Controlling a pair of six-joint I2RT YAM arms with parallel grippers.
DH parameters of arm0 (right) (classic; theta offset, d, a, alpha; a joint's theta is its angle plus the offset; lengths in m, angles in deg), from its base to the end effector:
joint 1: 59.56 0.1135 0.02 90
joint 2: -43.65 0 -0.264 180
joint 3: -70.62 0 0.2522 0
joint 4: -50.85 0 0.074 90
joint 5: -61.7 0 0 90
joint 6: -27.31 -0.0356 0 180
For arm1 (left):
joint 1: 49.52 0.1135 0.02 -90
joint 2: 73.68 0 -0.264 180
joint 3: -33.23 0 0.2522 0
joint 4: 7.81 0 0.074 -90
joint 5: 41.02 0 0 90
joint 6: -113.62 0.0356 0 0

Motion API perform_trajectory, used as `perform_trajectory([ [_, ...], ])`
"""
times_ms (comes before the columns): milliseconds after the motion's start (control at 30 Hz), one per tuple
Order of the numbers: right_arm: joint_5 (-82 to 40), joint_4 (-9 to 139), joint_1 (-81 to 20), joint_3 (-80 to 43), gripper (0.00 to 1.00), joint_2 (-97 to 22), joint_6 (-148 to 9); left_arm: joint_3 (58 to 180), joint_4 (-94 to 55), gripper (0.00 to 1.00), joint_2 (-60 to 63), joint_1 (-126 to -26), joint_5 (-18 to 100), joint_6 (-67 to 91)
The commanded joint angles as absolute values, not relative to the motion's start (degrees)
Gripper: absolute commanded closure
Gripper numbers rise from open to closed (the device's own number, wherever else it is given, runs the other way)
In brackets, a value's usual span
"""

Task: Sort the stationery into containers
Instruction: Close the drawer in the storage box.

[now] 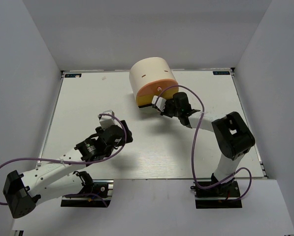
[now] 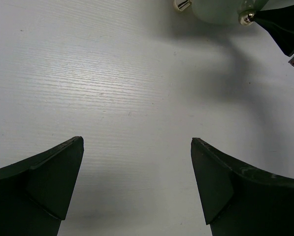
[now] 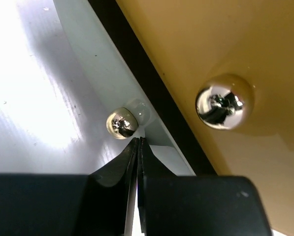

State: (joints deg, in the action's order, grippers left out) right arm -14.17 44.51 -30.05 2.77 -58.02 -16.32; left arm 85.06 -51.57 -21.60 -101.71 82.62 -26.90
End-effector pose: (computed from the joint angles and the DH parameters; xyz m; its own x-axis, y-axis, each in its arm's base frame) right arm 0.3257 0.1944 0.1816 0.2051 -0.6905 -0.6937 -0.7503 0.3442 -0.5644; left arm 0.1287 -0.1337 0.2487 -0.5900 -0.2879 -0.7544 -0.0659 0.9483 -0.3104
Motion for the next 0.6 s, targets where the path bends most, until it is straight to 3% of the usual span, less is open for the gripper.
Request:
perform_trajectory([
  [0, -16.44, 38.68, -29.5, 1.05, 0.93, -58.83, -14.97, 84.88, -50.93, 0.0, -21.91, -101.56, 82.81, -27.71],
  [267, -20.39, 32.88, -28.54, 3.07, 0.84, -59.62, -14.88, 84.88, -50.4, 0.0, -20.86, -101.56, 82.29, -27.71],
  [567, -20.22, 31.74, -28.36, 4.03, 0.83, -59.54, -15.4, 84.88, -48.73, 0.0, -19.8, -101.56, 81.76, -27.71],
])
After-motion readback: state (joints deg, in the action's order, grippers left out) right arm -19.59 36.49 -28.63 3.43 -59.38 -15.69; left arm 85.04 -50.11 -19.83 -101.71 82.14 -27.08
